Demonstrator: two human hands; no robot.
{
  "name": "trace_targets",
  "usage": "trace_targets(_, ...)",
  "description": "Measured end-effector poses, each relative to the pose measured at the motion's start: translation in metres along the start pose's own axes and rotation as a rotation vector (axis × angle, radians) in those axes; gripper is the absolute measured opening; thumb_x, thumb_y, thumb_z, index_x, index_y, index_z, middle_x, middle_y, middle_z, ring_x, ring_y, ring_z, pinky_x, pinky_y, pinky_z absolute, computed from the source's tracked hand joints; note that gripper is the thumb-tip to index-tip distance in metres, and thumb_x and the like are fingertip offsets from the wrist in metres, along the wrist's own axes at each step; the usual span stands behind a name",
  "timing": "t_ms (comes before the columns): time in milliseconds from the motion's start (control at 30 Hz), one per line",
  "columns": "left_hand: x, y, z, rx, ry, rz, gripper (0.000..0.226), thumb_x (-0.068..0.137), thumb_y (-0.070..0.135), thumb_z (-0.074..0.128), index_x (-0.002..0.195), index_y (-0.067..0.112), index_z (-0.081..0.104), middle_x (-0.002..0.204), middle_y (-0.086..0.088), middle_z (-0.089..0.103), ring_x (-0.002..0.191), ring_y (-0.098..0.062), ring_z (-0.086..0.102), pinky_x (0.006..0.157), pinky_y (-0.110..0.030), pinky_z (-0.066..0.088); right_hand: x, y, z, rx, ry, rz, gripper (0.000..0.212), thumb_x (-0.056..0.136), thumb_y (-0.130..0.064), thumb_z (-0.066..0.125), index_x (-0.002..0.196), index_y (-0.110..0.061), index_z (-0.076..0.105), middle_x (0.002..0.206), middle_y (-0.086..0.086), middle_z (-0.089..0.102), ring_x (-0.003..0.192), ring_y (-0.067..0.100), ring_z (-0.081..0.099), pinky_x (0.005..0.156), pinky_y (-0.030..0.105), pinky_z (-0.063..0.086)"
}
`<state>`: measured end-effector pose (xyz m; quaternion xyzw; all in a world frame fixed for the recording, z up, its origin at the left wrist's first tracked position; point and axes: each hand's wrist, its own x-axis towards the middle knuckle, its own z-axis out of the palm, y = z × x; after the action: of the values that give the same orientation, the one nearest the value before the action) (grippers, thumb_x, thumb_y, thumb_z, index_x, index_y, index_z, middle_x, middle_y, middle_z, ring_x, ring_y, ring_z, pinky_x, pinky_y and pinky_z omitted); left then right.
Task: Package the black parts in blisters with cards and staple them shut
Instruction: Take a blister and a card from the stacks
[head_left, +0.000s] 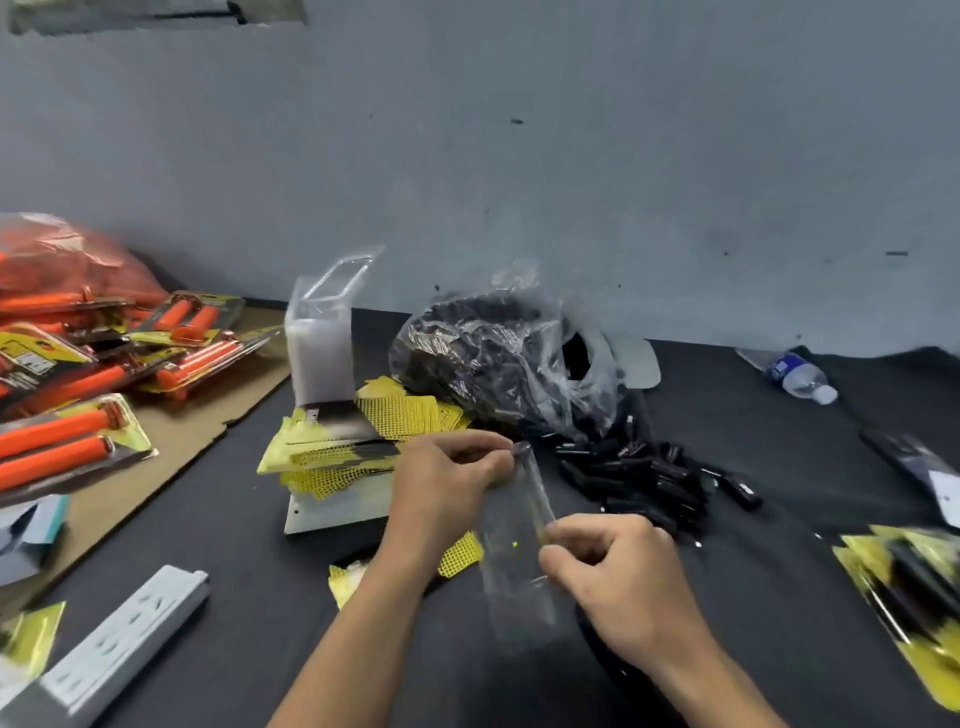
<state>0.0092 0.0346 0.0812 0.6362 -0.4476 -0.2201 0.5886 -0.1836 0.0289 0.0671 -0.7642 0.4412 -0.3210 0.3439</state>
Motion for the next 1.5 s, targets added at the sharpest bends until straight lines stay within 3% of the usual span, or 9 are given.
trace_targets(133,-0.02,-0.035,0.02,0.116,0.019,-0.042,0.039,0.084,0.022,0.081,0.062,0.053,0.074,0.066,0.021,0.073,0.061,0.008,0.062,0.056,-0.011,0.044,-0.026,0.028,0.0,-0.241,0.095,-0.042,0.037,0.099,-0.047,0.05,0.068,-0.029,0.06,0.07,-0.016,0.06,0.085,0.004,0.052,0.075,0.029,0.038)
trace_targets(200,-0.028,-0.05,0.027,0.216,0.032,-0.052,0.036,0.087,0.029,0.079,0.06,0.051,0.072,0.065,0.024,0.071,0.06,0.009,0.061,0.052,-0.013,0.041,-0.036,0.04,-0.003,-0.457,-0.017,-0.023,0.03,0.103,-0.047,0.041,0.105,-0.038,0.07,0.121,-0.028,0.06,0.129,0.005,0.042,0.102,0.025,0.031)
trace_targets(333,-0.026,-0.057,0.043,0.329,0.024,-0.043,0.025,0.087,0.036,0.077,0.065,0.045,0.071,0.068,0.025,0.071,0.069,0.006,0.066,0.064,-0.022,0.05,-0.045,0.059,-0.006,-0.726,-0.209,0.006,0.067,0.101,-0.05,0.047,0.16,-0.043,0.017,0.168,-0.02,0.016,0.156,0.007,0.006,0.126,0.032,0.01)
trace_targets(567,-0.01,-0.063,0.071,0.463,-0.096,0.04,0.007,0.081,0.042,0.083,0.081,0.035,0.081,0.076,0.021,0.075,0.074,0.004,0.067,0.07,-0.019,0.052,-0.02,0.07,-0.014,-0.722,0.129,0.074,0.062,0.096,-0.014,0.055,0.156,-0.023,0.039,0.161,0.0,0.041,0.152,0.021,0.029,0.127,0.034,0.01)
trace_targets(700,-0.01,-0.074,0.079,0.486,-0.154,0.084,0.008,0.086,0.036,0.08,0.092,0.031,0.083,0.086,0.014,0.079,0.08,0.0,0.069,0.073,-0.02,0.052,-0.001,0.05,0.001,-0.267,0.147,0.066,0.052,0.091,-0.024,0.064,0.141,-0.036,0.056,0.123,-0.004,0.074,0.117,0.021,0.066,0.1,0.031,0.049)
trace_targets(867,-0.008,-0.083,0.072,0.281,-0.089,0.008,0.025,0.089,0.016,0.073,0.107,0.03,0.082,0.092,0.023,0.076,0.084,0.02,0.063,0.077,0.003,0.042,0.023,0.06,0.011,-0.374,0.026,0.119,0.029,0.091,-0.019,0.06,0.111,-0.033,0.076,0.111,-0.008,0.077,0.107,0.023,0.07,0.092,0.033,0.053)
trace_targets(1100,-0.006,-0.079,0.083,-0.066,-0.158,-0.161,0.048,0.084,-0.009,0.066,0.11,0.031,0.076,0.102,0.011,0.079,0.099,-0.004,0.073,0.088,-0.028,0.061,0.068,0.085,-0.027,-0.883,0.06,0.204,0.046,0.089,-0.013,0.06,0.133,-0.028,0.061,0.121,0.0,0.068,0.114,0.026,0.056,0.096,0.039,0.036)
trace_targets(1267,-0.013,-0.079,0.079,0.168,-0.182,-0.136,0.029,0.087,0.029,0.074,0.116,0.033,0.077,0.09,0.025,0.075,0.079,0.006,0.07,0.075,-0.011,0.054,0.064,0.099,-0.023,-0.835,0.129,0.098,0.044,0.086,-0.007,0.065,0.123,-0.032,0.063,0.117,-0.006,0.061,0.108,0.02,0.056,0.092,0.035,0.031)
trace_targets(1500,-0.023,-0.071,0.077,0.303,-0.254,-0.051,0.053,0.079,0.021,0.078,0.129,0.038,0.07,0.075,0.022,0.073,0.068,0.006,0.065,0.067,-0.01,0.046,0.037,0.082,-0.036,0.215,0.385,0.095,0.038,0.091,0.004,0.063,0.092,-0.032,0.05,0.086,-0.008,0.065,0.073,0.011,0.065,0.068,0.03,0.053)
